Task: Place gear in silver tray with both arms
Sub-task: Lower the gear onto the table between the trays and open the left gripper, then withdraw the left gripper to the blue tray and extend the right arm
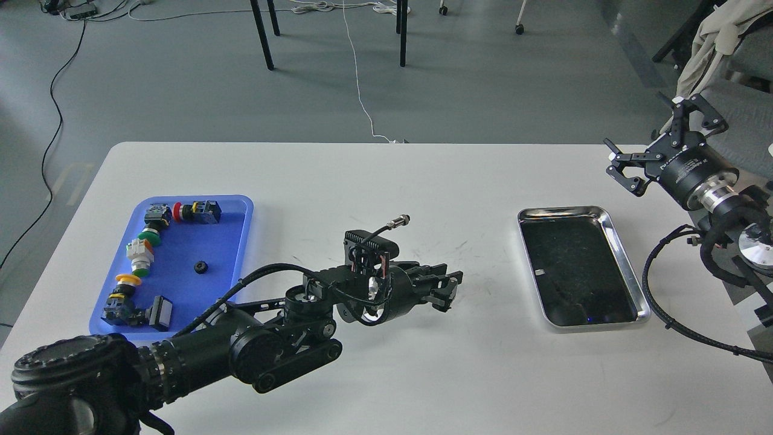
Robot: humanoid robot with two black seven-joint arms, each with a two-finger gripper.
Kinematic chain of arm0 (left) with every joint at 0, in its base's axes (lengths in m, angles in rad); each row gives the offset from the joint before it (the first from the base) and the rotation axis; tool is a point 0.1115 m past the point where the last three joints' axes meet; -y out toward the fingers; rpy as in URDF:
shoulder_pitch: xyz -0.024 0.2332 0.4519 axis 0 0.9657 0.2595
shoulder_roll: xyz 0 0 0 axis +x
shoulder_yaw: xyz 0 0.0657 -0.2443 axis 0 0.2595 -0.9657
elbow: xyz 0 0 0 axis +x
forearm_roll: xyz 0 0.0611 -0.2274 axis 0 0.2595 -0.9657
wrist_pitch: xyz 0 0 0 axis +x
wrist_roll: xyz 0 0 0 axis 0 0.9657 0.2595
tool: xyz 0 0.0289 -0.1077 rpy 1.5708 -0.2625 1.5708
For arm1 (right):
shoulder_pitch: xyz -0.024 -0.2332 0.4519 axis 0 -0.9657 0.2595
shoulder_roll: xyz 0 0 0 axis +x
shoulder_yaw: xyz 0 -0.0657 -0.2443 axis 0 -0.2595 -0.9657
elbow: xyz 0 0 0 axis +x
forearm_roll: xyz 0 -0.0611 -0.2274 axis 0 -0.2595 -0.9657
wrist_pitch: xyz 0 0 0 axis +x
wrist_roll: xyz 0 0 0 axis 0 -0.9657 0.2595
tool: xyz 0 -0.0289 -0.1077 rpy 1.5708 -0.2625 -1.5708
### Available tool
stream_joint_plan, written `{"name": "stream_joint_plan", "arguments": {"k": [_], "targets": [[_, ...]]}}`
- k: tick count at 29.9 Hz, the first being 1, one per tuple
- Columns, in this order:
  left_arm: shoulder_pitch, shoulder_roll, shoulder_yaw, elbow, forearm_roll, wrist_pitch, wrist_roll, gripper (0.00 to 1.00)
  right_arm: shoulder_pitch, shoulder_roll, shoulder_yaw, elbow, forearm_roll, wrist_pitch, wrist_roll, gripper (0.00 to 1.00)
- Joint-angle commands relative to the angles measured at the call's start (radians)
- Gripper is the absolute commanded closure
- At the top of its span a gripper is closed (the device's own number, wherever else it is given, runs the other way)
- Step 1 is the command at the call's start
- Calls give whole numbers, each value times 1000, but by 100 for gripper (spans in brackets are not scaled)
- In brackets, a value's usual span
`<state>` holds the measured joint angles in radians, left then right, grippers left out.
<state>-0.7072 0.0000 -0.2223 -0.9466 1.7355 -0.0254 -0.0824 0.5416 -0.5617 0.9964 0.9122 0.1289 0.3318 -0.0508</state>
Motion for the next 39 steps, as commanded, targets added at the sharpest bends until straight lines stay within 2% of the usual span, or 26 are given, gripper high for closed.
{"name": "stream_joint_plan", "arguments": {"k": [1, 3, 10, 14, 22, 27, 32, 36, 39], "targets": [[0, 0, -9, 3, -63, 50, -16, 4, 0, 0, -1, 4, -2, -2, 0, 1], [-1, 0, -28, 8, -111, 71, -16, 2, 1, -1, -1, 4, -2, -2, -1, 1], [0, 0, -227, 8, -223, 73, -5, 2, 29, -3, -25, 13, -22, -4, -9, 1], [0, 0, -290, 0, -353, 71, -4, 2, 54, -4, -45, 16, -23, -4, -11, 1], [0, 219, -371, -1, -583, 67, -5, 2, 178, -27, -200, 33, -130, -11, -14, 1], [2, 362, -370, 2, -778, 65, -11, 2, 343, -21, -416, 60, -285, -37, -21, 1], [0, 488, -373, 0, -1101, 64, -2, 2, 567, 23, -755, 114, -408, -43, -20, 1], [0, 551, -371, 0, -1321, 64, -2, 2, 704, 81, -997, 192, -526, -50, -21, 1], [3, 560, -370, 0, -1346, 68, -4, 2, 793, 144, -1177, 232, -678, -47, -30, 1]]}}
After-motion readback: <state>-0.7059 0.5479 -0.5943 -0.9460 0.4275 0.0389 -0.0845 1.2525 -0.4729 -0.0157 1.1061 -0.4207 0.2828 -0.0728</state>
